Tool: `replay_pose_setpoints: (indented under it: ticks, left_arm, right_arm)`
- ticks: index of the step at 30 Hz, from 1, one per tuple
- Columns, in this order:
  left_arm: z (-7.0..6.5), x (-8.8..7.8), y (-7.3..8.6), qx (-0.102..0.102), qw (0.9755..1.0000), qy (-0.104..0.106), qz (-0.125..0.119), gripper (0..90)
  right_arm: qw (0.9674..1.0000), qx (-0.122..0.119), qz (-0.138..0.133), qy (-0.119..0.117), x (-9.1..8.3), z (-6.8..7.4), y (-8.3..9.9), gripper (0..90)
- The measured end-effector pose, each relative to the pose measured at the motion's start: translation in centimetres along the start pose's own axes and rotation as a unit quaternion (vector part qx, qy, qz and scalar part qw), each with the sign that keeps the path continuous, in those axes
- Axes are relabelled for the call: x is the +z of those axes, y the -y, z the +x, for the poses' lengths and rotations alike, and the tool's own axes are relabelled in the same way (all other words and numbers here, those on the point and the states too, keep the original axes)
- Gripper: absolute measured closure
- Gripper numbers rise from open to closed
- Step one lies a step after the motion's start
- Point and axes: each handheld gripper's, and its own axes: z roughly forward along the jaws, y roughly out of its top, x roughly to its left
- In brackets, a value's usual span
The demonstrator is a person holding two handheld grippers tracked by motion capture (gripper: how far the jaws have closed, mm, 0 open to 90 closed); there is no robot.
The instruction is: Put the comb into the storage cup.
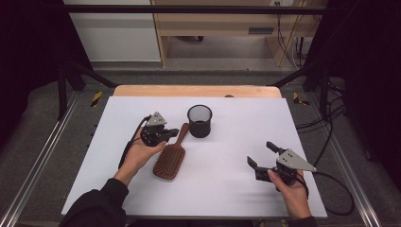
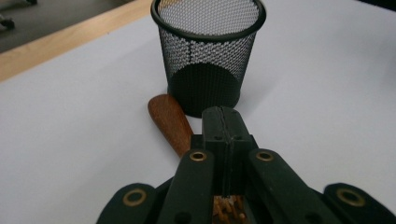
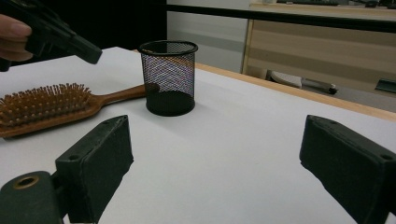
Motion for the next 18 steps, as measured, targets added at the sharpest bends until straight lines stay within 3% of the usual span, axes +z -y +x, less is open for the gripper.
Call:
replay_pose_setpoints:
  ticks: [10,18]
  left_arm:
    - [0.6,3.0,0.6,0.012,0.9992,0.018,0.035,90.0]
    - [1.0,4.2,0.2,0.021,0.9976,0.03,0.058,90.0]
  right_arm:
    - [1.0,0.001,0.002,-0.001,0.0,0.0,0.0,9.4]
    - [1.0,0.003,0.004,-0.002,0.0,0.0,0.1,9.5]
